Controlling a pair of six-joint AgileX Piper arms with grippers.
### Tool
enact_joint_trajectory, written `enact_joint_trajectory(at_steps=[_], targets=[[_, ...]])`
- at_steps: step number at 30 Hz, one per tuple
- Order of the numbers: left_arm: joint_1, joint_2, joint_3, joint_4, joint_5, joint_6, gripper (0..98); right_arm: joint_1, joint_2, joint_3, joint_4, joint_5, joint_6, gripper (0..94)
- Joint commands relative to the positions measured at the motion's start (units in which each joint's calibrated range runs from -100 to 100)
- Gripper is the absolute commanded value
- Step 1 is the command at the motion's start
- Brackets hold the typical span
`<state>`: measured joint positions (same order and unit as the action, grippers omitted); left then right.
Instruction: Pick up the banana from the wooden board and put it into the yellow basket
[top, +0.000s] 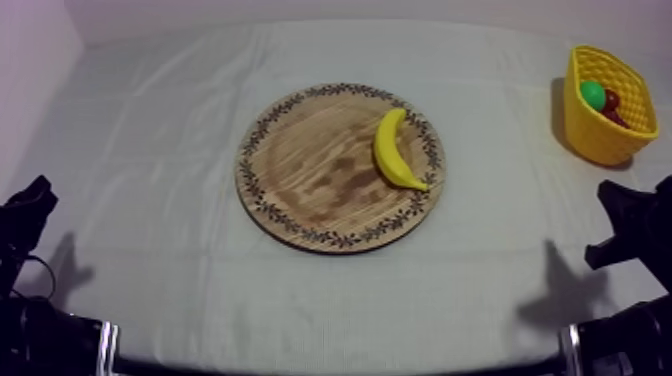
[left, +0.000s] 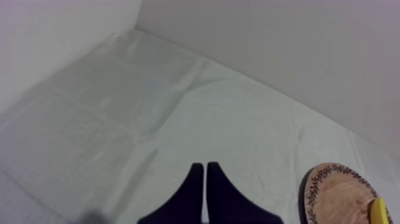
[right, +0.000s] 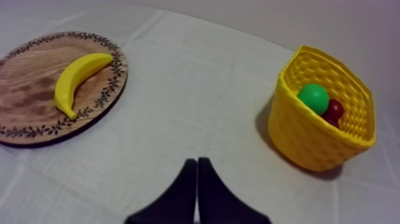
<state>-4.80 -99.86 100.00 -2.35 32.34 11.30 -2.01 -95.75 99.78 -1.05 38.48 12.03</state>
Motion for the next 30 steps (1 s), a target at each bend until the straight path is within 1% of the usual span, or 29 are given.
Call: enact_joint_trajectory(at_steps=[1, 3, 5, 8, 11, 14, 18, 20, 22, 30], targets=[[0.0, 0.0, 0.0, -0.02, 0.0, 0.0, 0.1, 0.0, 0.0, 0.0, 0.0, 0.1, 1.8, 0.4], [0.0, 0.0, 0.0, -0.02, 0.0, 0.0, 0.1, -0.2, 0.0, 0.0, 0.0, 0.0, 2.6, 0.3], [0.0, 0.0, 0.0, -0.02, 0.0, 0.0, 0.1, -0.9, 0.3, 0.0, 0.8, -0.3, 2.4, 0.3], [0.0, 0.0, 0.0, -0.02, 0.0, 0.0, 0.1, -1.8, 2.1, -0.3, 3.1, -1.9, 0.6, 0.3], [0.0, 0.0, 0.0, -0.02, 0.0, 0.0, 0.1, -2.6, 5.8, -3.1, 5.8, -2.3, -2.2, 0.2], [0.0, 0.0, 0.0, -0.02, 0.0, 0.0, 0.1, -3.3, 10.8, -9.3, 7.7, 0.1, -5.0, 0.2], [0.0, 0.0, 0.0, -0.02, 0.0, 0.0, 0.1, -4.4, 18.2, -20.9, 8.8, 6.6, -7.7, 0.2], [0.0, 0.0, 0.0, -0.02, 0.0, 0.0, 0.1, -4.8, 22.3, -27.8, 8.8, 10.8, -8.6, 0.2], [0.0, 0.0, 0.0, -0.02, 0.0, 0.0, 0.1, -5.0, 26.1, -34.8, 8.2, 14.9, -9.1, 0.2], [0.0, 0.0, 0.0, -0.02, 0.0, 0.0, 0.1, -6.2, 40.7, -59.9, 3.9, 28.1, -9.7, 0.2]])
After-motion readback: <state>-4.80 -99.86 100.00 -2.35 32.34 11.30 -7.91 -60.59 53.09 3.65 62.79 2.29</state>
